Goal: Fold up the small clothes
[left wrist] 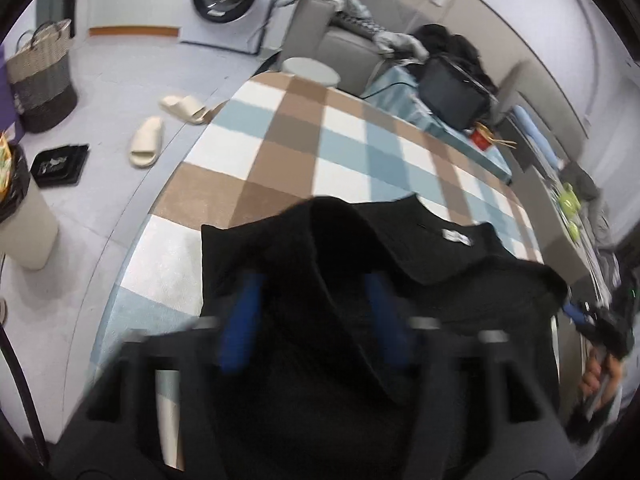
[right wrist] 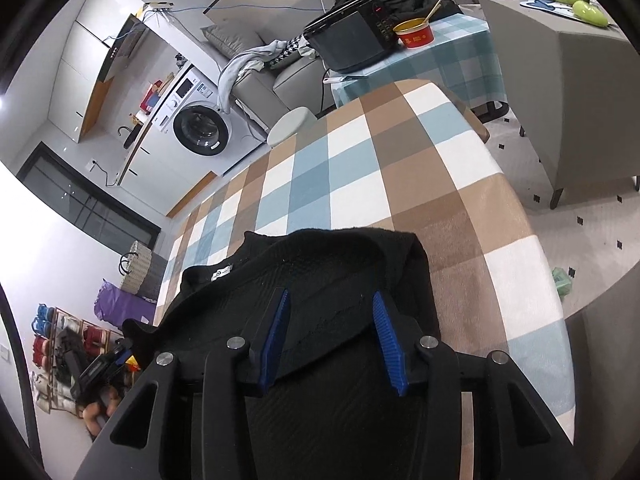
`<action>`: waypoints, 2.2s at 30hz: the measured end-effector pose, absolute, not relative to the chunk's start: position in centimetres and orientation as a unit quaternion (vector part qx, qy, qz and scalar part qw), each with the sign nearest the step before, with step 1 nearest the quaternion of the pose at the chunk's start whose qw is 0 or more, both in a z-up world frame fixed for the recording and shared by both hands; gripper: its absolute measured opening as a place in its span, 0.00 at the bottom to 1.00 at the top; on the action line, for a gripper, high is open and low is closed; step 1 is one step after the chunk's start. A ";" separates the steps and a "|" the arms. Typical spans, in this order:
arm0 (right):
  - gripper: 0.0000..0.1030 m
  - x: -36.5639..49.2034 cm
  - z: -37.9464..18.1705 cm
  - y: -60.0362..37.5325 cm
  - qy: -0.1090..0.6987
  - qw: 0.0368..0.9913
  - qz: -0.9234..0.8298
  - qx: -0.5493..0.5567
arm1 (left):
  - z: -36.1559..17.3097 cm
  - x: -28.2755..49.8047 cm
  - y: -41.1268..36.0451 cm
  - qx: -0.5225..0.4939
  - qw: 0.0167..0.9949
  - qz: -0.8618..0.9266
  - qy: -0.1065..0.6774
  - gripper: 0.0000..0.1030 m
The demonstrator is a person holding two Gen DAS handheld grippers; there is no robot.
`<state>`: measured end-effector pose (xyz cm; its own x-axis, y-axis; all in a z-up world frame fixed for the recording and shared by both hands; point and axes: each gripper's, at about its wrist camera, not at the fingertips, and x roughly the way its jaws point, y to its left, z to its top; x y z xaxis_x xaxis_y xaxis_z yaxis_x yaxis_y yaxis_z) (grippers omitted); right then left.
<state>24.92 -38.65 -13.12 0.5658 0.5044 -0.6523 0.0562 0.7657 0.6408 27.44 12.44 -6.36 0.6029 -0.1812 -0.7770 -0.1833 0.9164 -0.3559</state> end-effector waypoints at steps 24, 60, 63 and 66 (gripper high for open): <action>0.43 25.0 -14.2 -39.6 0.464 0.837 0.101 0.273 | -5.0 30.6 16.9 -0.225 0.886 0.060 0.401 0.61; 0.43 28.6 -16.0 -38.9 0.476 0.832 0.110 0.262 | -5.6 32.1 14.2 -0.137 0.916 0.013 0.377 0.04; 0.43 28.8 -16.0 -38.8 0.477 0.832 0.112 0.261 | -3.8 30.5 14.9 -0.155 0.924 0.009 0.350 0.04; 0.43 29.0 -16.1 -38.5 0.478 0.832 0.113 0.259 | -3.1 29.7 15.6 -0.152 0.927 0.014 0.342 0.04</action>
<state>29.05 -38.46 -16.08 0.5168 0.4349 -0.7374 0.0601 0.8408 0.5381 29.67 15.61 -3.06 0.7650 -0.0787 -0.6392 -0.1294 0.9535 -0.2722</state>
